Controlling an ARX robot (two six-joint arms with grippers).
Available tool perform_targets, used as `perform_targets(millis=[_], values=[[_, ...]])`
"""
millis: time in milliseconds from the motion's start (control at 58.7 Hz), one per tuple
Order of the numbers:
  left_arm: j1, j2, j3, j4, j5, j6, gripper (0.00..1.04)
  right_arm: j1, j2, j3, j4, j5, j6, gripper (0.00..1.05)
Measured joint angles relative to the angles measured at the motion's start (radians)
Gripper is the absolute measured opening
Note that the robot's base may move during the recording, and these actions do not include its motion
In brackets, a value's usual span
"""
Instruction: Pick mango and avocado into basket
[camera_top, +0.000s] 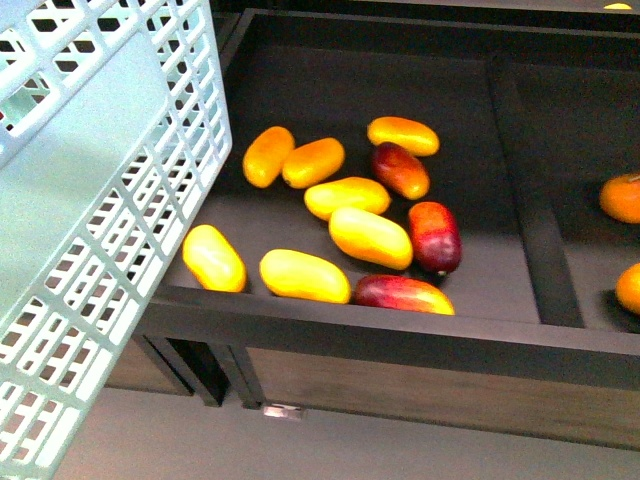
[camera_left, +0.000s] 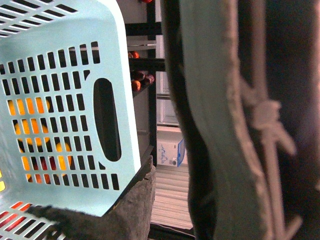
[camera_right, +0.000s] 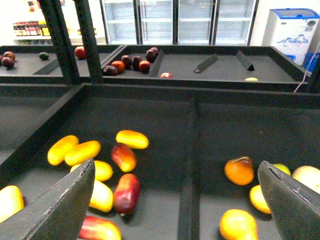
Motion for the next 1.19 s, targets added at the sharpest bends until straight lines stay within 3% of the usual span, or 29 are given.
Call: perform_targets(millis=[1090, 1192], values=[[0.008, 0.005, 0.000, -0.003, -0.007, 0.011, 0.28, -0.002, 0.001, 0.000, 0.000, -0.005, 0.000, 0.96], [0.033, 0.051, 0.102, -0.235, 0.119, 0.193, 0.28, -0.002, 0.001, 0.000, 0.000, -0.004, 0.000, 0.96]])
